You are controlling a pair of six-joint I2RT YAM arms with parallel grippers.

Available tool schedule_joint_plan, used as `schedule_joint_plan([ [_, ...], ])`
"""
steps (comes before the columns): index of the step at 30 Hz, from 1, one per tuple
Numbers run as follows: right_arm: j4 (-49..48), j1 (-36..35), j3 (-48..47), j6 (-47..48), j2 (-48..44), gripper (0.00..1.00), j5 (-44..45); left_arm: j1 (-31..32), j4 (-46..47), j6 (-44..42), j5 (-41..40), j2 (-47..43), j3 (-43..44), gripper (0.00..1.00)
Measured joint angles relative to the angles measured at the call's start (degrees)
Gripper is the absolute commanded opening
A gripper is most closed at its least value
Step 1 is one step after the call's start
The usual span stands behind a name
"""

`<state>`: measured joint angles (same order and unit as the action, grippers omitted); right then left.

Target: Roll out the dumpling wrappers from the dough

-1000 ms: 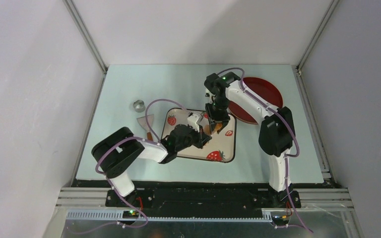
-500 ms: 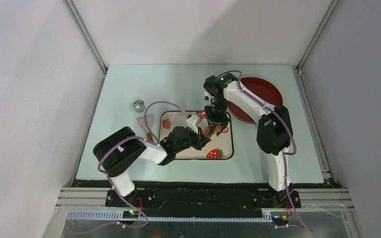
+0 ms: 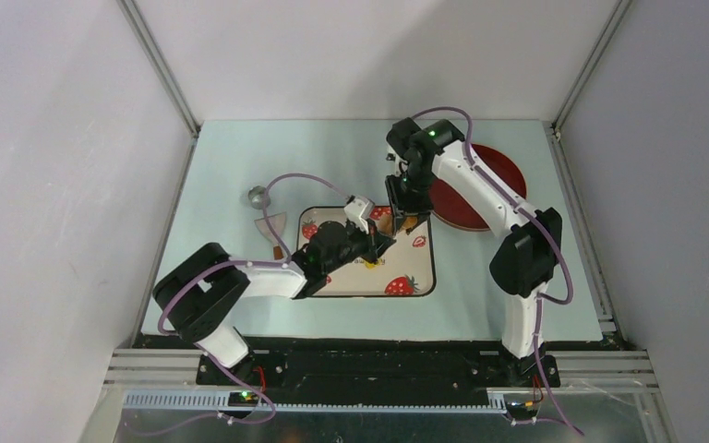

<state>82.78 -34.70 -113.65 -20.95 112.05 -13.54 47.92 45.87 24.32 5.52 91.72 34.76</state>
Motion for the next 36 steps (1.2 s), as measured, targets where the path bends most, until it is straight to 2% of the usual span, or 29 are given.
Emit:
schedule_joint_plan([
  [17, -3.54, -0.66, -1.51, -0.02, 7.61, 0.00, -4.04, -4.46, -5.77, -0.28, 2.93, 0.52, -1.79, 0.00],
  [36, -2.43, 0.44, 0.96, 0.35, 8.39, 0.00, -5.25, -4.87, 0.55, 1.77, 7.34, 5.79, -1.79, 0.00],
])
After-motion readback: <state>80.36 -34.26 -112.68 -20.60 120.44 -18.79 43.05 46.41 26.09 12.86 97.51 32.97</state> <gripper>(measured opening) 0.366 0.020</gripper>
